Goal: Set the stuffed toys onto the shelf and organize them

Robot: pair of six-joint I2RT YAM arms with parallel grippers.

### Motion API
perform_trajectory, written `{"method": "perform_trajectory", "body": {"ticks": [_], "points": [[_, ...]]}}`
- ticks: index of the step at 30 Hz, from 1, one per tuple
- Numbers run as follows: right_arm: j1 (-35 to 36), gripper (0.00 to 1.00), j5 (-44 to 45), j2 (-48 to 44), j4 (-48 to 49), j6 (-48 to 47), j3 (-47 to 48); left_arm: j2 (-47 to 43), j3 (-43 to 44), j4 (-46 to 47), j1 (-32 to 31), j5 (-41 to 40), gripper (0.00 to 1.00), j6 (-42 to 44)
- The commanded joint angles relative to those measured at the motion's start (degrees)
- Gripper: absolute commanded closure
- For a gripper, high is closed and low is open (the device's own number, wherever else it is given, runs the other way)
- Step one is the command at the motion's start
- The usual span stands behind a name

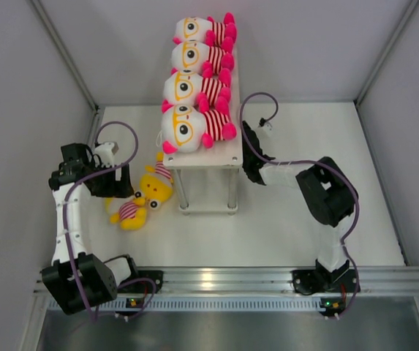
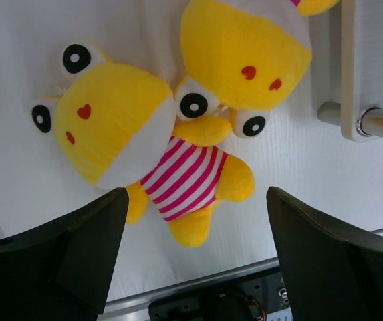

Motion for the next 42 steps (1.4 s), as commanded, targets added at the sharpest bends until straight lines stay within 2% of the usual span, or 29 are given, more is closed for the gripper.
{"method": "perform_trajectory", "body": {"ticks": [1, 4, 7, 8, 12, 13, 18, 25, 27, 29, 31, 32, 35, 42], "points": [[-0.2, 0.45, -2.7, -2.6, 4.0, -1.8, -0.7, -0.1, -1.2, 1.9, -0.1, 7.6, 0.09, 1.5], [-0.8, 0.40, -3.0, -5.0, 4.0, -4.0, -1.7, 1.7, -1.4, 4.3, -1.8, 6.7, 0.01, 0.7], [-1.7, 0.37, -2.9, -7.6, 4.7, -5.0, -3.7, 4.4, -2.3, 9.1, -6.4, -0.4, 0.01, -1.2], [-2.1, 0.37, -3.2, -8.6, 4.9, -5.6, -4.6, 5.6, -2.5, 11.6, -9.6, -4.7, 0.01, -1.8], [-4.1, 0.37, -5.8, -11.3, 4.9, -6.6, -7.0, 7.8, -3.4, 17.4, -16.5, -7.8, 0.02, -2.1], [-4.6, 0.37, -6.0, -11.8, 4.9, -6.7, -7.5, 8.2, -3.4, 20.8, -16.7, -8.2, 0.03, -2.9], [-7.4, 0.37, -7.3, -15.2, 4.8, -6.2, -11.3, 12.1, -3.0, 27.6, -16.7, -8.5, 0.22, -8.7], [-9.2, 0.38, -9.1, -17.2, 4.5, -7.3, -12.5, 17.1, -6.2, 29.1, -18.1, -7.2, 0.27, -11.1], [-9.7, 0.38, -9.9, -17.6, 4.6, -8.9, -12.2, 17.1, -7.0, 29.4, -21.1, -6.2, 0.27, -11.0], [-10.0, 0.38, -12.0, -17.7, 5.2, -10.5, -11.7, 18.5, -7.0, 29.4, -21.3, -7.3, 0.36, -10.7], [-10.6, 0.38, -15.0, -17.6, 6.3, -13.0, -11.1, 19.3, -6.3, 29.4, -21.2, -9.9, 0.49, -10.1], [-10.7, 0.38, -16.2, -17.6, 7.5, -13.5, -11.0, 19.5, -6.3, 29.5, -21.1, -9.8, 0.62, -9.7], [-11.5, 0.38, -21.4, -17.0, 9.5, -14.7, -11.0, 18.0, -6.5, 29.7, -21.0, -5.6, 0.91, -8.4], [-13.4, 0.39, -39.1, -14.2, 21.6, -19.5, -11.0, 6.9, -4.3, 28.8, -18.3, 3.8, 0.96, 0.5]]}}
